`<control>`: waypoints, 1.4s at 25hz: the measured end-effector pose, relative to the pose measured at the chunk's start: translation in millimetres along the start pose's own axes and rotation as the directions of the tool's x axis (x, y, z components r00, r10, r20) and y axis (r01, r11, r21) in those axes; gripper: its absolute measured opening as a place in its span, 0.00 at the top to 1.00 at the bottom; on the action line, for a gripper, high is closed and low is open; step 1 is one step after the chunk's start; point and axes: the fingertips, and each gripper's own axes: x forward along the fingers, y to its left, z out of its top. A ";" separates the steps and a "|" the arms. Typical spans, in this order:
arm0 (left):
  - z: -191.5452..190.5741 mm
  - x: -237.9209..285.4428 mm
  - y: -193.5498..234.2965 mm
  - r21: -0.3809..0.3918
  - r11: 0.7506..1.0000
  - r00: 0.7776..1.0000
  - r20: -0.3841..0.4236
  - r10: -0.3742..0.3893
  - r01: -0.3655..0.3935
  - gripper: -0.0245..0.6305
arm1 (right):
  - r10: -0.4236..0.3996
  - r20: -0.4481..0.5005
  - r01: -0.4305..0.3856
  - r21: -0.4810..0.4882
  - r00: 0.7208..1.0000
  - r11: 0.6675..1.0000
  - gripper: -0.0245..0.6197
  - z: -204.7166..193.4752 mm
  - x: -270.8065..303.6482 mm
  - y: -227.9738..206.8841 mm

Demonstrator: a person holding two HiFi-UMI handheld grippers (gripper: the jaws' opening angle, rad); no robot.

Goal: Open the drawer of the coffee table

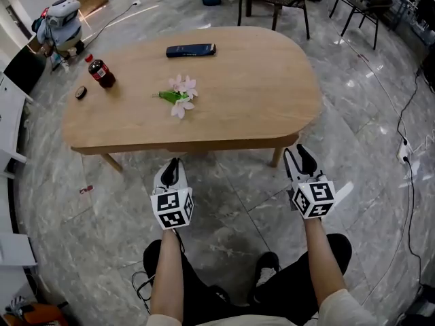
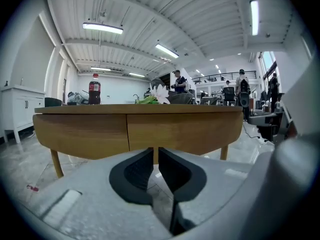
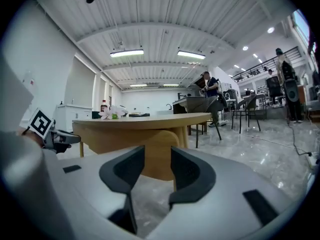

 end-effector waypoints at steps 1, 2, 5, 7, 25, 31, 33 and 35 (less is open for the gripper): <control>1.6 3.1 1.3 0.003 1.000 1.000 -0.003 -0.003 0.003 0.93 | -0.015 0.000 0.015 0.020 1.000 1.000 0.69 -1.3 1.5 -7.8; 3.5 5.2 3.4 0.005 1.000 1.000 -0.007 -0.004 0.004 0.90 | -0.023 -0.003 0.023 0.032 1.000 0.999 0.67 -3.3 4.2 -13.8; 8.9 9.4 15.9 0.012 1.000 1.000 -0.011 0.010 -0.010 0.71 | 0.011 -0.042 -0.012 -0.017 0.999 1.000 0.64 -18.7 16.6 -18.8; 11.2 17.0 20.6 0.038 0.999 1.000 -0.001 0.006 -0.006 0.60 | 0.021 -0.070 -0.025 -0.059 0.997 0.998 0.63 -31.6 22.2 -23.0; 18.8 36.8 13.5 0.006 0.986 0.985 0.033 -0.167 0.167 0.47 | 0.150 -0.002 -0.149 0.072 0.989 0.986 0.52 -23.8 39.4 -27.5; 20.1 41.3 14.6 0.004 0.994 0.994 0.039 -0.107 0.107 0.47 | 0.170 0.000 -0.169 0.065 0.986 0.983 0.52 -21.7 42.4 -26.4; 18.8 40.7 14.5 0.000 0.994 0.994 0.033 -0.107 0.107 0.47 | 0.192 0.008 -0.192 0.065 0.981 0.979 0.52 -20.8 40.6 -22.9; 18.0 39.5 13.9 -0.001 0.994 0.994 0.026 -0.109 0.109 0.47 | 0.223 0.014 -0.224 0.056 0.975 0.973 0.51 -19.5 38.4 -16.7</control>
